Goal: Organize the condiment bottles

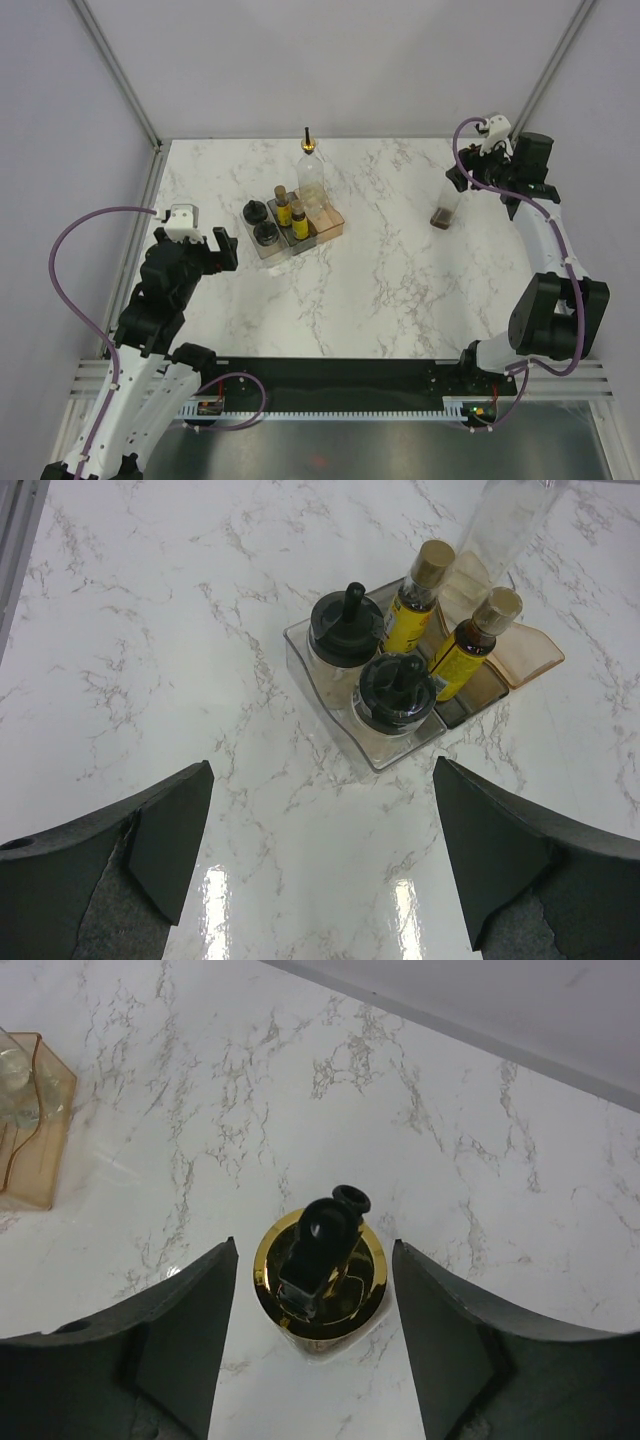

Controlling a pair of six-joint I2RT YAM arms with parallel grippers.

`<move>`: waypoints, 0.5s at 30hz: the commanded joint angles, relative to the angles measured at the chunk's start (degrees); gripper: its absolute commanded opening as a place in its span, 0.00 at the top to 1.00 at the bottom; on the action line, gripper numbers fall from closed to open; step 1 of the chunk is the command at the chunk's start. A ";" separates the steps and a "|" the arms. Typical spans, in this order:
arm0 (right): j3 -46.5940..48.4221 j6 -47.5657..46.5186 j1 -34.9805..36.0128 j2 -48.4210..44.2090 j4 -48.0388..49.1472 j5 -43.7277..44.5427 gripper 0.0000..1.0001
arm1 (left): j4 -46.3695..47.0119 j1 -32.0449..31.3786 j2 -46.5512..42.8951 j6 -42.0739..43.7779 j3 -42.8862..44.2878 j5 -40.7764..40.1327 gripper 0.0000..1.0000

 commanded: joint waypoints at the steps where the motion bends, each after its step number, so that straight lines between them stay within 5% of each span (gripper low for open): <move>1: 2.43 -1.00 -0.07 0.96 3.77 -4.47 0.30 | 2.23 -0.19 -0.29 1.60 -0.47 0.53 0.00; 9: 1.28 -4.16 0.02 0.01 3.50 -6.22 0.94 | 2.15 -0.10 -0.02 1.60 -0.47 0.62 0.00; 15: 1.54 -2.41 2.30 -5.79 2.28 -5.35 1.00 | 2.15 -0.19 -0.11 1.60 -0.38 0.44 0.00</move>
